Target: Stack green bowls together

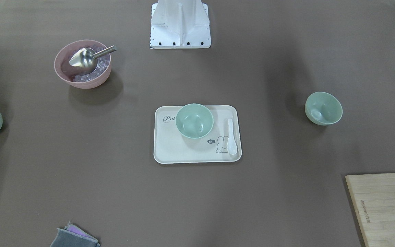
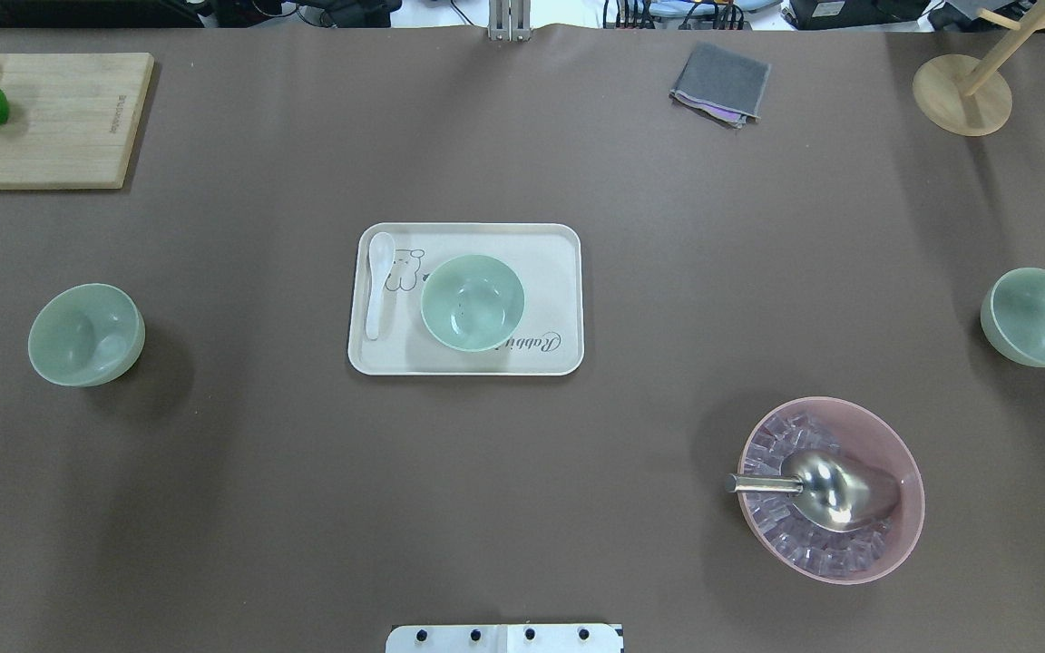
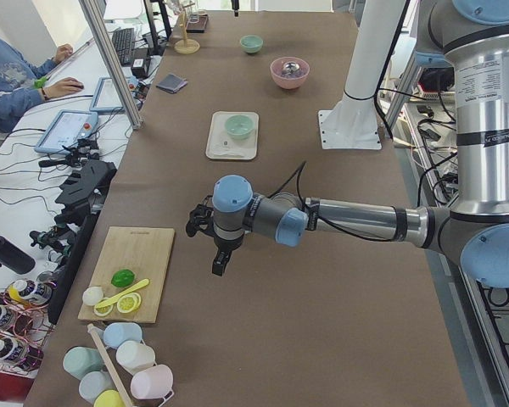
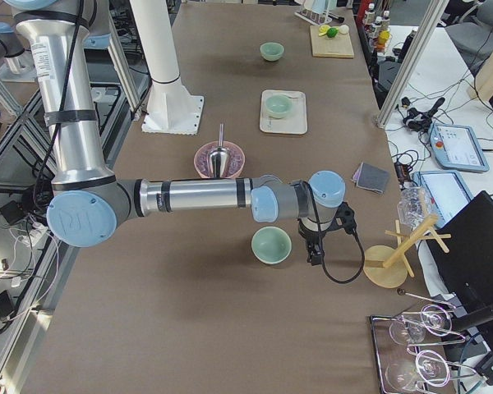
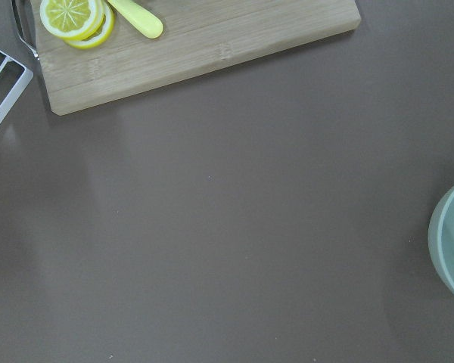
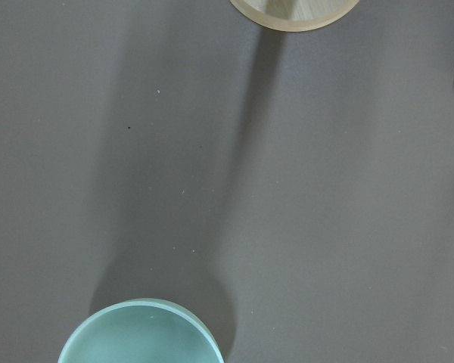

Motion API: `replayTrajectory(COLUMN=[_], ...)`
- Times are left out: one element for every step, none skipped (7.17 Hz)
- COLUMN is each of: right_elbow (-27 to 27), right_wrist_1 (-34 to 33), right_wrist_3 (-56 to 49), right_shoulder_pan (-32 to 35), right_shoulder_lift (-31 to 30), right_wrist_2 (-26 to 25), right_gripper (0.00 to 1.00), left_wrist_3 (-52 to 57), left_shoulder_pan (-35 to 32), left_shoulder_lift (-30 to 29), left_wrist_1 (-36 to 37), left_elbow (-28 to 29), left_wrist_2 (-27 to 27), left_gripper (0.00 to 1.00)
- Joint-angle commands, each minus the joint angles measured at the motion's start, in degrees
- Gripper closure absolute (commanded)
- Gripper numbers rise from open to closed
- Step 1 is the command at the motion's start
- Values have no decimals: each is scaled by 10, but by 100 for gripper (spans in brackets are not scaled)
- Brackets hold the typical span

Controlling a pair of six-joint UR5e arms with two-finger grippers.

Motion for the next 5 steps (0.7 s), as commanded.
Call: replayTrajectory(right_elbow=[4, 4, 4, 4, 4], right_wrist_1=[3, 17, 24, 24, 24], right_wrist_3=[0, 1, 1, 1, 1], right_shoulder_pan=[-1, -1, -1, -1, -2], right_shoulder_lift=[2, 0, -1, 0, 0], right_wrist_2=[2, 3, 3, 3, 3], right_gripper=[0, 0, 0, 0, 0], left_wrist_3=[-3, -4, 0, 0, -1], left_shoulder_pan=[0, 1, 0, 0, 2], left_shoulder_lift=[-7, -7, 1, -4, -8], left_wrist_1=[1, 1, -2, -1, 0], left_elbow=[1, 9, 10, 10, 6], left_wrist_2=[-6, -4, -5, -3, 1], left_gripper=[3, 3, 2, 2, 2])
